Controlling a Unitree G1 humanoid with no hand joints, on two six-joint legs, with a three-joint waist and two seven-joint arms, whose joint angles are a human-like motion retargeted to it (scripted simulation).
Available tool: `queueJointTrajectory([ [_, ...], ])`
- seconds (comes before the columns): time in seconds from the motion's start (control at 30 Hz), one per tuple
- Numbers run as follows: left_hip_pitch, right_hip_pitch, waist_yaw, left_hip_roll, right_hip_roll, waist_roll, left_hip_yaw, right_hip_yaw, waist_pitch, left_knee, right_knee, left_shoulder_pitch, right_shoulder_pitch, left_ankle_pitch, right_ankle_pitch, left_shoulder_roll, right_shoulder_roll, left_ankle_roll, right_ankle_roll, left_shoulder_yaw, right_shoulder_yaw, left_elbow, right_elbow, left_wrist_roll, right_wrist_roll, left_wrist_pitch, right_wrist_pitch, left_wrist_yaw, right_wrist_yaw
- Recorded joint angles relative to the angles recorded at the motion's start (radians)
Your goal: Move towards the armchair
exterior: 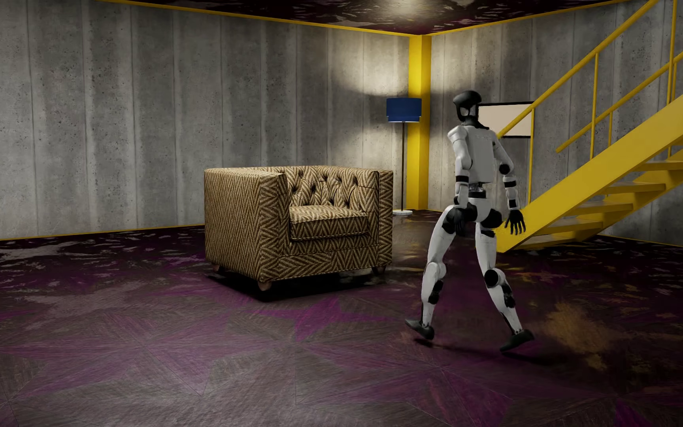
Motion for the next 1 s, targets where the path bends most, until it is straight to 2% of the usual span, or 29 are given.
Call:
queueJointTrajectory([
  [0.1, -0.013, 0.091, 0.067, -0.019, -0.006, 0.043, 0.0, 0.0, 0.003, -0.06, 0.015, 0.05, -0.005, -0.07, 0.002, -0.006, -0.006, 0.0, 0.0, 0.016, 0.003, -0.059, -0.052, 0.0, 0.0, 0.0, 0.0, 0.0, 0.0],
  [0.13, -0.014, 0.124, 0.092, -0.023, -0.008, 0.053, 0.0, 0.0, 0.001, 0.161, 0.023, 0.064, -0.002, -0.077, 0.0, -0.007, -0.009, 0.0, 0.0, 0.015, 0.001, -0.086, -0.106, 0.0, 0.0, 0.0, 0.0, 0.0, 0.0],
  [0.17, -0.039, 0.141, 0.118, -0.023, -0.015, 0.049, 0.0, 0.0, -0.009, 0.193, 0.034, 0.059, 0.002, -0.055, 0.001, -0.007, -0.009, 0.0, 0.0, 0.009, 0.006, -0.101, -0.174, 0.0, 0.0, 0.0, 0.0, 0.0, 0.0],
  [0.2, -0.112, 0.141, 0.132, -0.02, -0.025, 0.019, 0.0, 0.0, -0.025, 0.274, 0.044, 0.031, -0.003, 0.036, 0.02, -0.004, 0.0, 0.0, 0.0, 0.009, 0.025, -0.095, -0.233, 0.0, 0.0, 0.0, 0.0, 0.0, 0.0],
  [0.23, -0.199, 0.14, 0.121, -0.028, -0.032, -0.029, 0.0, 0.0, -0.036, 0.393, 0.054, -0.02, -0.017, 0.134, 0.073, 0.001, 0.016, 0.0, 0.0, 0.011, 0.057, -0.072, -0.261, 0.0, 0.0, 0.0, 0.0, 0.0, 0.0],
  [0.27, -0.243, 0.138, 0.097, -0.049, -0.033, -0.073, 0.0, 0.0, -0.035, 0.495, 0.081, -0.078, -0.034, 0.172, 0.158, 0.005, 0.027, 0.0, 0.0, 0.012, 0.104, -0.053, -0.261, 0.0, 0.0, 0.0, 0.0, 0.0, 0.0],
  [0.3, -0.239, 0.116, 0.077, -0.074, -0.031, -0.1, 0.0, 0.0, -0.029, 0.557, 0.144, -0.125, -0.05, 0.148, 0.239, 0.006, 0.025, 0.0, 0.0, 0.011, 0.163, -0.06, -0.252, 0.0, 0.0, 0.0, 0.0, 0.0, 0.0],
  [0.33, -0.202, 0.063, 0.07, -0.093, -0.029, -0.112, 0.0, 0.0, -0.026, 0.579, 0.252, -0.155, -0.06, 0.098, 0.263, 0.002, 0.019, 0.0, 0.0, 0.01, 0.204, -0.089, -0.248, 0.0, 0.0, 0.0, 0.0, 0.0, 0.0],
  [0.37, -0.146, -0.013, 0.067, -0.108, -0.022, -0.114, 0.0, 0.0, -0.025, 0.573, 0.395, -0.17, -0.059, 0.054, 0.204, -0.002, 0.019, 0.0, 0.0, 0.009, 0.201, -0.126, -0.25, 0.0, 0.0, 0.0, 0.0, 0.0, 0.0],
  [0.4, -0.087, -0.107, 0.057, -0.114, -0.008, -0.106, 0.0, 0.0, -0.027, 0.553, 0.548, -0.179, -0.05, 0.029, 0.086, -0.006, 0.02, 0.0, 0.0, -0.001, 0.167, -0.157, -0.263, 0.0, 0.0, 0.0, 0.0, 0.0, 0.0],
  [0.43, -0.001, -0.186, 0.046, -0.143, -0.01, -0.118, 0.0, 0.0, -0.012, 0.509, 0.679, -0.176, -0.05, 0.014, -0.03, -0.001, 0.039, 0.0, 0.0, 0.037, 0.144, -0.167, -0.226, 0.0, 0.0, 0.0, 0.0, 0.0, 0.0],
  [0.47, 0.069, -0.29, 0.029, -0.145, 0.002, -0.111, 0.0, 0.0, -0.016, 0.474, 0.774, -0.17, -0.046, 0.003, -0.095, -0.002, 0.043, 0.0, 0.0, 0.048, 0.126, -0.169, -0.218, 0.0, 0.0, 0.0, 0.0, 0.0, 0.0],
  [0.5, 0.138, -0.393, 0.011, -0.142, 0.017, -0.101, 0.0, 0.0, -0.022, 0.438, 0.81, -0.158, -0.044, -0.007, -0.105, -0.004, 0.045, 0.0, 0.0, 0.063, 0.112, -0.169, -0.213, 0.0, 0.0, 0.0, 0.0, 0.0, 0.0],
  [0.57, 0.266, -0.552, -0.036, -0.145, 0.037, -0.079, 0.0, 0.0, -0.029, 0.371, 0.666, -0.134, -0.038, -0.013, -0.008, -0.006, 0.042, 0.0, 0.0, 0.072, 0.097, -0.161, -0.206, 0.0, 0.0, 0.0, 0.0, 0.0, 0.0],
  [0.6, 0.333, -0.589, -0.068, -0.152, 0.035, -0.069, 0.0, 0.0, -0.027, 0.34, 0.506, -0.123, -0.029, -0.011, 0.039, -0.006, 0.04, 0.0, 0.0, 0.065, 0.088, -0.155, -0.199, 0.0, 0.0, 0.0, 0.0, 0.0, 0.0],
  [0.63, 0.405, -0.596, -0.099, -0.158, 0.03, -0.06, 0.0, 0.0, -0.021, 0.311, 0.324, -0.113, -0.016, -0.014, 0.034, -0.005, 0.04, 0.0, 0.0, 0.055, 0.076, -0.148, -0.188, 0.0, 0.0, 0.0, 0.0, 0.0, 0.0],
  [0.7, 0.562, -0.545, -0.154, -0.17, 0.012, -0.05, 0.0, 0.0, -0.01, 0.259, -0.017, -0.09, 0.021, -0.043, -0.136, 0.001, 0.04, 0.0, 0.0, 0.033, 0.054, -0.14, -0.165, 0.0, 0.0, 0.0, 0.0, 0.0, 0.0],
  [0.73, 0.631, -0.52, -0.181, -0.178, -0.005, -0.052, 0.0, 0.0, -0.011, 0.242, -0.07, -0.08, 0.04, -0.064, -0.247, 0.005, 0.04, 0.0, 0.0, 0.025, 0.045, -0.138, -0.156, 0.0, 0.0, 0.0, 0.0, 0.0, 0.0],
  [0.77, 0.684, -0.515, -0.21, -0.183, -0.026, -0.057, 0.0, 0.0, -0.016, 0.235, -0.105, -0.072, 0.056, -0.083, -0.306, 0.007, 0.039, 0.0, 0.0, 0.025, 0.036, -0.136, -0.15, 0.0, 0.0, 0.0, 0.0, 0.0, 0.0],
  [0.8, 0.724, -0.526, -0.239, -0.182, -0.045, -0.06, 0.0, 0.0, -0.02, 0.242, -0.063, -0.065, 0.07, -0.101, -0.32, 0.007, 0.041, 0.0, 0.0, 0.033, 0.025, -0.133, -0.139, 0.0, 0.0, 0.0, 0.0, 0.0, 0.0],
  [0.83, 0.749, -0.551, -0.265, -0.174, -0.054, -0.059, 0.0, 0.0, -0.026, 0.258, -0.078, -0.059, 0.079, -0.108, -0.246, 0.004, 0.044, 0.0, 0.0, 0.046, 0.013, -0.128, -0.126, 0.0, 0.0, 0.0, 0.0, 0.0, 0.0],
  [0.9, 0.758, -0.622, -0.276, -0.143, -0.019, -0.019, 0.0, 0.0, -0.043, 0.301, 0.008, -0.065, 0.073, -0.047, 0.126, -0.017, 0.058, 0.0, 0.0, 0.06, -0.002, -0.1, -0.062, 0.0, 0.0, 0.0, 0.0, 0.0, 0.0],
  [0.93, 0.755, -0.638, -0.255, -0.122, 0.017, 0.013, 0.0, 0.0, -0.045, 0.341, 0.06, -0.069, 0.055, 0.042, 0.235, -0.035, 0.062, 0.0, 0.0, 0.063, 0.013, -0.078, -0.023, 0.0, 0.0, 0.0, 0.0, 0.0, 0.0],
  [0.97, 0.738, -0.636, -0.23, -0.102, 0.043, 0.039, 0.0, 0.0, -0.046, 0.404, 0.101, -0.069, 0.036, 0.167, 0.256, -0.051, 0.061, 0.0, 0.0, 0.053, 0.039, -0.057, -0.003, 0.0, 0.0, 0.0, 0.0, 0.0, 0.0],
  [1.0, 0.698, -0.622, -0.213, -0.083, 0.054, 0.055, 0.0, 0.0, -0.054, 0.483, 0.12, -0.066, 0.018, 0.285, 0.228, -0.064, 0.055, 0.0, 0.0, 0.028, 0.055, -0.041, -0.016, 0.0, 0.0, 0.0, 0.0, 0.0, 0.0],
])
